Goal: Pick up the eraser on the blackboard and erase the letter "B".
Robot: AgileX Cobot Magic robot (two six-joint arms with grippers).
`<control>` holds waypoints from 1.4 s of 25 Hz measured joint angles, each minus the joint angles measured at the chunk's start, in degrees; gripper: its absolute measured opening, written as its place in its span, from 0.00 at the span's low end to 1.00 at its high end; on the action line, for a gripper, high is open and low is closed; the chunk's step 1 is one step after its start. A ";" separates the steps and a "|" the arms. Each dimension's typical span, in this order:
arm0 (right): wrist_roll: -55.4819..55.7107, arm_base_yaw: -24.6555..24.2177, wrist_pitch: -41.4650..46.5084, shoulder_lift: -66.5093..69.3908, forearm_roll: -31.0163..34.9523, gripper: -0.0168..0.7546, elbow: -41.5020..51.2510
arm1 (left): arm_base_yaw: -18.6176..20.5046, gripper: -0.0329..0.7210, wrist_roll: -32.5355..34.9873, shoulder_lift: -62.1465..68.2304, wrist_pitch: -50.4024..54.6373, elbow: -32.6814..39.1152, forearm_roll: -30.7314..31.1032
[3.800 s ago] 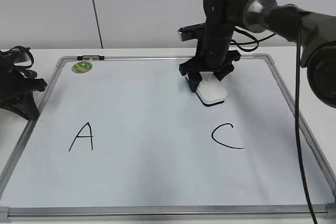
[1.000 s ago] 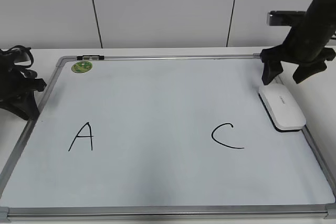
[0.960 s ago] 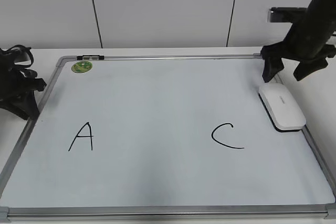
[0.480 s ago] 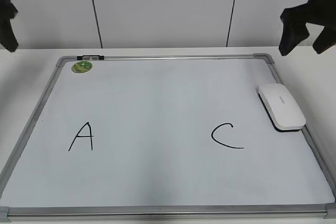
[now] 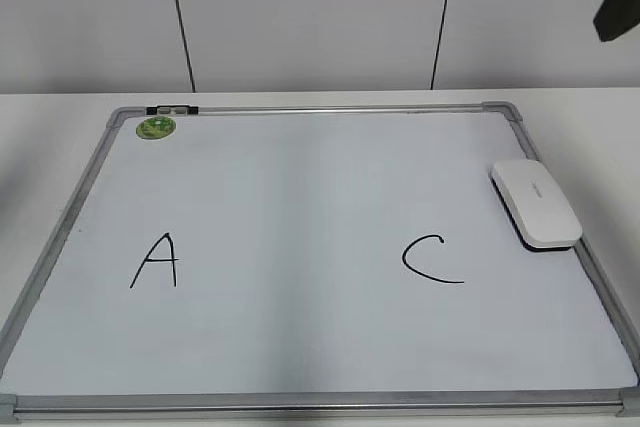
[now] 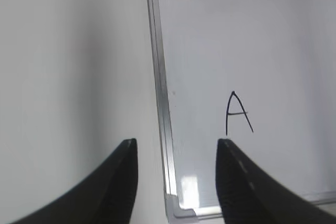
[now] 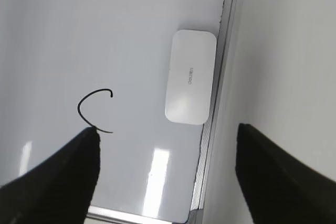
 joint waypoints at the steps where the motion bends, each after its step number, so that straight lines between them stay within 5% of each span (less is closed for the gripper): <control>1: 0.00 0.00 0.10 -2.45 0.00 0.79 1.62 | 0.00 0.53 0.00 -2.92 0.09 2.43 -0.27; 8: 0.00 0.00 0.58 -19.60 -0.80 0.79 12.97 | -0.64 0.53 -0.05 -20.49 0.54 16.19 -1.85; 17: 0.00 0.00 0.35 -44.33 -1.40 0.79 31.97 | -8.34 0.53 -0.13 -37.71 0.76 29.61 -0.88; 24: 0.66 0.00 -2.55 -62.92 -3.90 0.79 44.84 | -9.12 0.53 -0.85 -49.80 0.76 42.19 -0.13; 29: 2.92 0.00 -2.59 -67.55 -8.28 0.79 52.40 | -9.12 0.53 -1.00 -55.31 -0.56 51.03 0.64; 35: 6.76 0.00 -4.06 -67.90 -10.53 0.79 60.17 | -9.12 0.53 -1.36 -56.67 -4.27 52.59 3.66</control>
